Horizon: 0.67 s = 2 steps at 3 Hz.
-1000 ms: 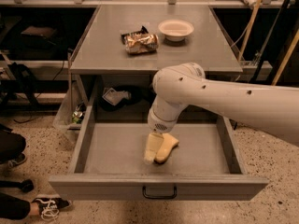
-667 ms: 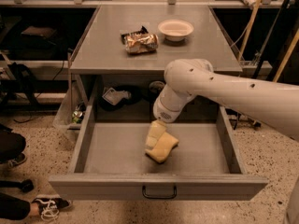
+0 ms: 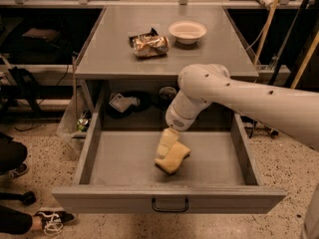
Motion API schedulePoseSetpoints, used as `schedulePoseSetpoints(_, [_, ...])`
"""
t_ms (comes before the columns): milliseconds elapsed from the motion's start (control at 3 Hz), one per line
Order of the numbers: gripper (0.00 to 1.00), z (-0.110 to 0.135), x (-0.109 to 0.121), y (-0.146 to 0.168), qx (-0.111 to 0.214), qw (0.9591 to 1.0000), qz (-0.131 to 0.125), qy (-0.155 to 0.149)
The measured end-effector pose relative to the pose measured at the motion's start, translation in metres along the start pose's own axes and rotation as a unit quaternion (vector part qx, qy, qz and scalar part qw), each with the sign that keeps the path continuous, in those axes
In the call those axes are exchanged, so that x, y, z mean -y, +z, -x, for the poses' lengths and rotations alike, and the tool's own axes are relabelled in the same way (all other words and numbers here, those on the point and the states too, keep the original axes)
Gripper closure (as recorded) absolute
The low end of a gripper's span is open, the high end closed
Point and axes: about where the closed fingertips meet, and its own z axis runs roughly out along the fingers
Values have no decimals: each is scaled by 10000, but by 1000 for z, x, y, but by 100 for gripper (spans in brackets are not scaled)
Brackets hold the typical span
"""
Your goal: Pick sponge from top drawer and place on counter
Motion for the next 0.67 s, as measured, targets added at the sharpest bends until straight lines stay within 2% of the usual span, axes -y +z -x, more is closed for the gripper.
schedulePoseSetpoints(333, [0, -63, 10, 4, 182, 9973, -49, 715])
schedulePoseSetpoints(667, [0, -63, 10, 4, 182, 9973, -48, 715])
